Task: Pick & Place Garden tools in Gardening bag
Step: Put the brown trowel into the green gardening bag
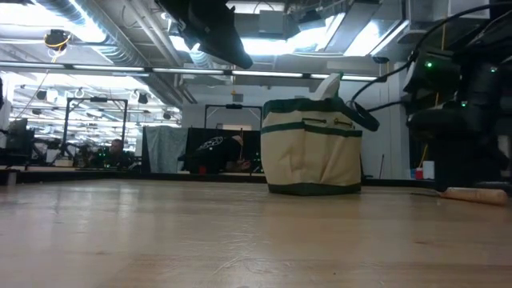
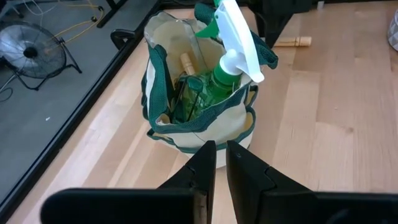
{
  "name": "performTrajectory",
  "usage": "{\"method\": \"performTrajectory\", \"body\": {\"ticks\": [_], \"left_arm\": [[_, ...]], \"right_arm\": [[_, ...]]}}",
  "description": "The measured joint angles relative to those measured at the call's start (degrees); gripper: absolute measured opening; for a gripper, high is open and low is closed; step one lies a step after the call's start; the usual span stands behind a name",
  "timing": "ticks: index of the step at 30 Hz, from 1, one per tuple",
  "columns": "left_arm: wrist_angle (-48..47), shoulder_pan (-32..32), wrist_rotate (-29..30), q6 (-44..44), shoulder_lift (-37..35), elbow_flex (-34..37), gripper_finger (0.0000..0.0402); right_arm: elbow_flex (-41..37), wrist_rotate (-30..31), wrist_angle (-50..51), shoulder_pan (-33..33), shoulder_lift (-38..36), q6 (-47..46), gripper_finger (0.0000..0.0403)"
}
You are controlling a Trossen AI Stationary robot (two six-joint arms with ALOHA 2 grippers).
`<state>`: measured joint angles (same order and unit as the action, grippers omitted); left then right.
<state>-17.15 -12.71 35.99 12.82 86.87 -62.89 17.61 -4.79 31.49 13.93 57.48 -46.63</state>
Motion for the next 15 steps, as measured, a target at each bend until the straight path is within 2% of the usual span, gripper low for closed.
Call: {"method": "performTrajectory", "body": {"ticks": [5,11,15], "left_arm": [[-0.01,0.00,-0.01,0.00,0.00,0.00,0.0031],[-0.01,0.00,-0.07,0.02,0.00,0.00,0.0031],[-0.02,-0.38,0.20,0.00,0.00,0.00,0.0031]], "right_arm": [[1.02,2.54,1.25,-1.01,0.49,2.57,0.0169],[1.62,7.63,2.04,-1.66,0.86,5.00,0.0112],[1.87,8.72,2.32,-1.68,2.01,5.55,0.0079]]}}
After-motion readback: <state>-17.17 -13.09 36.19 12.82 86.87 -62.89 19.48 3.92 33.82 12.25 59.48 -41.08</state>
